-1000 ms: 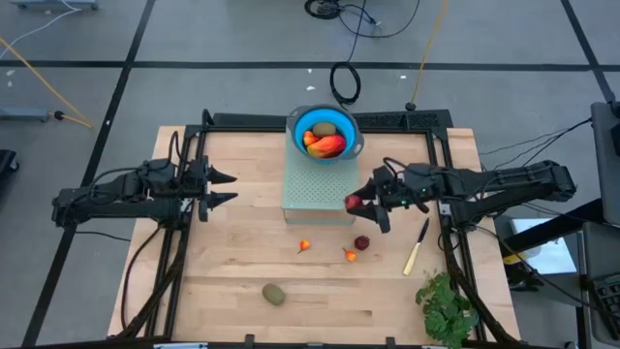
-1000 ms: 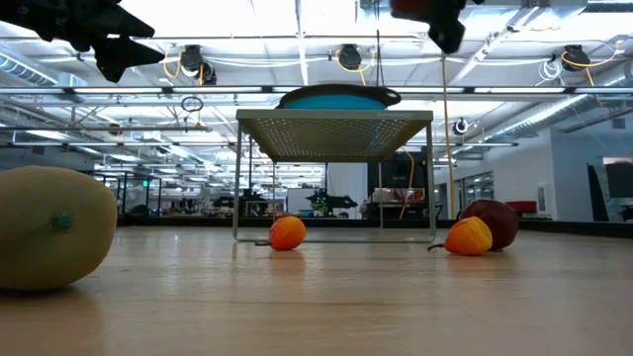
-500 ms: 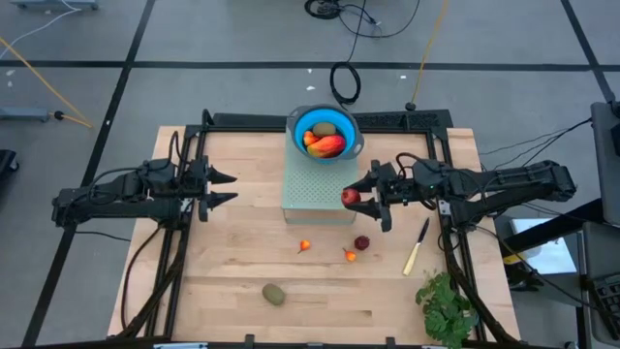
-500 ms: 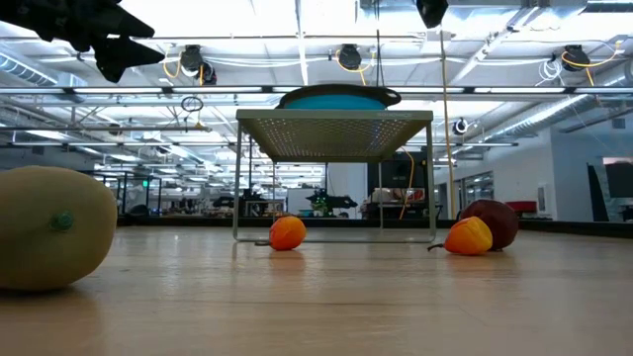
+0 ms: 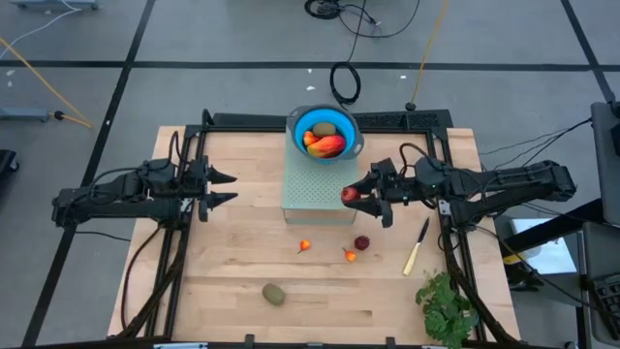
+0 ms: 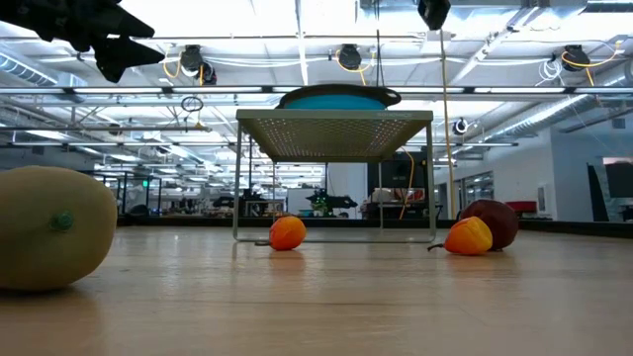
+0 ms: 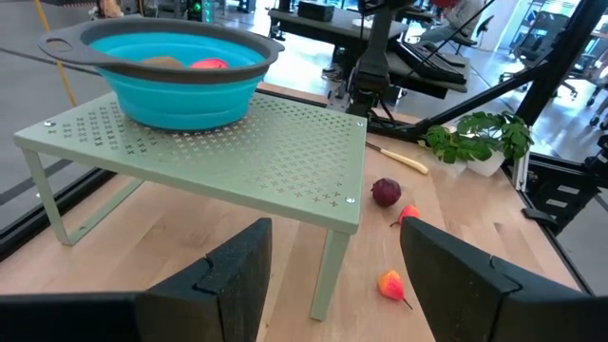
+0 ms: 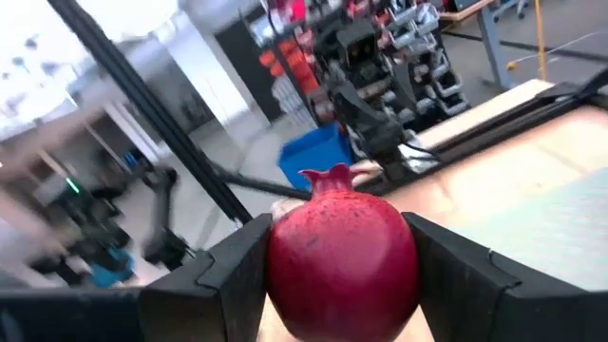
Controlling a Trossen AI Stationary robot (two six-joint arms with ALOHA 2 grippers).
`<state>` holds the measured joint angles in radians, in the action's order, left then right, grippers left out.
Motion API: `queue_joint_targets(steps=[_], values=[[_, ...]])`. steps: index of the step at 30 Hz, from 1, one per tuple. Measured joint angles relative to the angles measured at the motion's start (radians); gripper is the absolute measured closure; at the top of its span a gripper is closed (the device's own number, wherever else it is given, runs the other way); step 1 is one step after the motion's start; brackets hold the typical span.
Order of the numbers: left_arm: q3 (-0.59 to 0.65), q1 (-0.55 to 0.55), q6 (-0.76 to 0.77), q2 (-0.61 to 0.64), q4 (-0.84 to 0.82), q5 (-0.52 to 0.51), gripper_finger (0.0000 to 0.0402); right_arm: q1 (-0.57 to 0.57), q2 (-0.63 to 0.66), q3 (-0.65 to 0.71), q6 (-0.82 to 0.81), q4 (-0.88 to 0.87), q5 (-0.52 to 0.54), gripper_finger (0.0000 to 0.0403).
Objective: Pick & Place Fruit
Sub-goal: Put the pomegranate into the blue strainer bowl on the shelf
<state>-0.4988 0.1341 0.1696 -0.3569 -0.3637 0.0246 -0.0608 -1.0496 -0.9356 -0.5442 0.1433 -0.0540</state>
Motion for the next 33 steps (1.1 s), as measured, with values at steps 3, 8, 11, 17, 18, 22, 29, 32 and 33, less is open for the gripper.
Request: queue_joint_targets(steps=[3,8,11,17,18,22,29,32,33], values=[[0.000,0.000,0.000,0.000,0.000,0.000,0.0167,0.000,0.000,0.000,-0.105,0.062,0.000,0.0188],[0.000,0.000,-0.001,0.000,0.000,0.000,0.0167,0.000,0.000,0.000,-0.269,0.151,0.000,0.0188],[0.000,0.000,0.000,0.000,0.000,0.000,0.0167,0.000,0.000,0.000,-0.316,0.174,-0.001,0.0188],[0.000,0.000,0.012,0.000,0.001,0.000,0.0167,0.000,0.000,0.000,-0.327,0.185,-0.002,0.0188],[0.000,0.000,0.016,0.000,0.001,0.000,0.0167,0.000,0.000,0.000,-0.327,0.185,-0.002,0.0188],[0.000,0.000,0.016,0.000,0.001,0.000,0.0167,0.001,0.000,0.000,-0.313,0.162,0.000,0.0188],[0.000,0.000,0.023,-0.001,0.001,0.000,0.0167,0.018,0.000,0.000,-0.290,-0.044,0.003,0.0188],[0.000,0.000,0.027,-0.001,0.002,0.000,0.0167,0.030,0.000,0.000,-0.335,-0.169,0.003,0.0188],[0.000,0.000,0.028,-0.001,0.002,0.000,0.0167,0.033,0.000,0.000,-0.347,-0.208,0.003,0.0188]])
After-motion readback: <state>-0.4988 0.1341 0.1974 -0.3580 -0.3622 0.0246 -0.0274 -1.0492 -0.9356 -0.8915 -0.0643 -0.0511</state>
